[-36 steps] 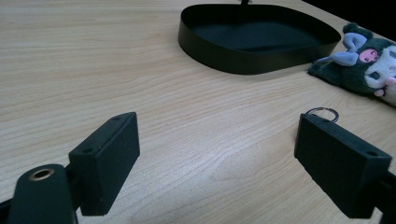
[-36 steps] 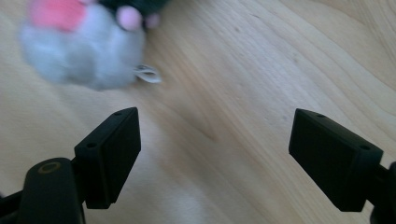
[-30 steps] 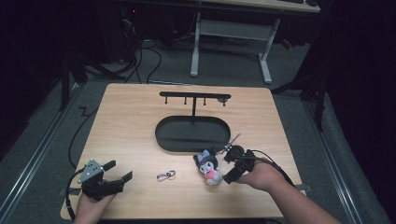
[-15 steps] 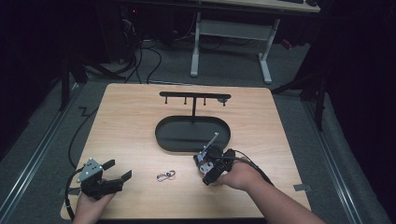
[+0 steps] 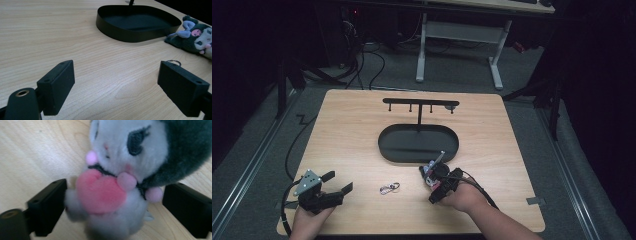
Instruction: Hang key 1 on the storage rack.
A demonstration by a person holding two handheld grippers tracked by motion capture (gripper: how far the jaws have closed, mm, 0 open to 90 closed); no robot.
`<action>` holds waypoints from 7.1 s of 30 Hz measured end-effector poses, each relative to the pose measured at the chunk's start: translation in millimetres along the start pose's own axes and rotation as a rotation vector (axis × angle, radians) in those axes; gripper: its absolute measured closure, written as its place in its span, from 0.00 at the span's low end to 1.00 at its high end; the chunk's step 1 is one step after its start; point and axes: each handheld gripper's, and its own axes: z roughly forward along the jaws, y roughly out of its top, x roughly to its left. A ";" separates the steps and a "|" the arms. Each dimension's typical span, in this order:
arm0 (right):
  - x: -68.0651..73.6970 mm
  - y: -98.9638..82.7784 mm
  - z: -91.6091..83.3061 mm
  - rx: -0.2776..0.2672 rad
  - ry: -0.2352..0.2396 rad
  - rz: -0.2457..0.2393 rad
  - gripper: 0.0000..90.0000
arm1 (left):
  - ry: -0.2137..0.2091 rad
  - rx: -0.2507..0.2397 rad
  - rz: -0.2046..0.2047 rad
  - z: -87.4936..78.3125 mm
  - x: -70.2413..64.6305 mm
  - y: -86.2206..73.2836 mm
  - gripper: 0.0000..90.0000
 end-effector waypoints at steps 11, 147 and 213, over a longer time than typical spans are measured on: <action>-11.1 -8.0 -4.6 -0.027 0.012 0.016 0.41 | -0.002 0.005 0.006 1.1 -0.2 -0.4 0.16; -125.4 29.6 -194.5 -0.075 0.037 0.323 0.55 | -0.022 -0.030 0.037 1.5 -2.3 0.2 0.17; -142.9 26.9 -83.4 -0.113 0.045 0.375 0.52 | -0.026 -0.012 0.043 4.5 -3.8 -1.8 0.17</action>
